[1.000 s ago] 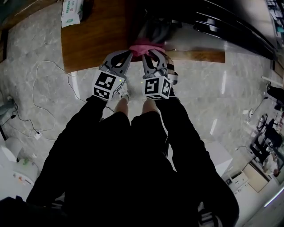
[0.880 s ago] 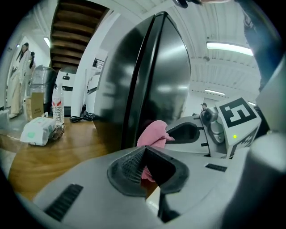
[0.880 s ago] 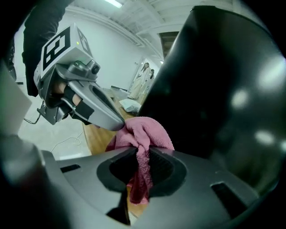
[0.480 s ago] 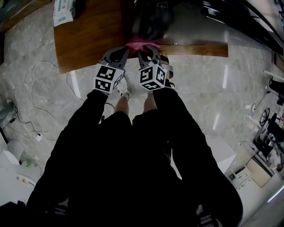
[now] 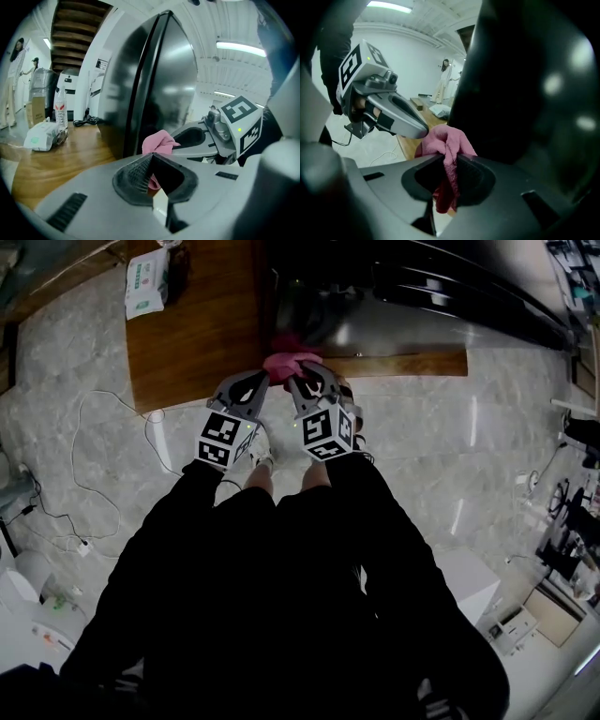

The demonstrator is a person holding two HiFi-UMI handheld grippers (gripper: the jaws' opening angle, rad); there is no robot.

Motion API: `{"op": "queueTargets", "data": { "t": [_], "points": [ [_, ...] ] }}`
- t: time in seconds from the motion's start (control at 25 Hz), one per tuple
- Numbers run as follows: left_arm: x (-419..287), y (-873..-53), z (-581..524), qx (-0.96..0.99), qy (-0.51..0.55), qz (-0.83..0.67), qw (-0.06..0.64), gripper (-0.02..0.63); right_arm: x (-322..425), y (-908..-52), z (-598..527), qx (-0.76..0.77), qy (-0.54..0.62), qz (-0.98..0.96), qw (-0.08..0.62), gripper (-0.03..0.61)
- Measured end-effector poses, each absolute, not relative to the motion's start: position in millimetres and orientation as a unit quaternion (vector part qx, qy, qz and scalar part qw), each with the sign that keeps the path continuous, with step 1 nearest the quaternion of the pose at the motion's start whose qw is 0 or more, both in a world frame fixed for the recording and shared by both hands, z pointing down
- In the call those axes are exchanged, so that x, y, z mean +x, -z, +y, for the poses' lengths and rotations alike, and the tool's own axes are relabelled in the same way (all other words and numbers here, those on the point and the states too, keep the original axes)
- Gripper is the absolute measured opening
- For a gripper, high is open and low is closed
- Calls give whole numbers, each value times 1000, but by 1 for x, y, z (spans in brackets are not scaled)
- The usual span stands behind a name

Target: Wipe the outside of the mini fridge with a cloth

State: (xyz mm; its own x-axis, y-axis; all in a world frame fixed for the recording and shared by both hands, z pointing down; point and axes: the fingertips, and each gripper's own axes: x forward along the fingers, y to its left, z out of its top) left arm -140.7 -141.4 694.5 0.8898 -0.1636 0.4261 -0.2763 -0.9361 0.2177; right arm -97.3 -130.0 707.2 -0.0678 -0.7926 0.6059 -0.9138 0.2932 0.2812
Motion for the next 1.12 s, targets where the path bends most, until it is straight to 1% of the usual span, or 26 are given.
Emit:
{"op": "queueTargets", "data": {
  "t": [0.28,0.56,0.64,0.76,0.88,1.12],
  "points": [
    [-127,-580,-97,985,-134,-46,97,6,-83,-578,-88,643,0,-696,320,71],
    [-89,-473,-57,997,-63,15,46,6,-44,-490,-38,703,35,-642,305,71],
    [-77,-453,-48,998,-52,27,34,6,-30,-468,-26,719,55,-624,301,74],
    [-55,-425,-38,998,-38,40,22,6,-3,-435,-10,754,81,-593,271,74],
    [-29,-406,-28,999,-30,39,16,6,30,-412,5,775,97,-570,257,74],
    [34,-372,-1,999,-19,29,12,6,104,-367,27,798,145,-553,190,74]
  ]
}}
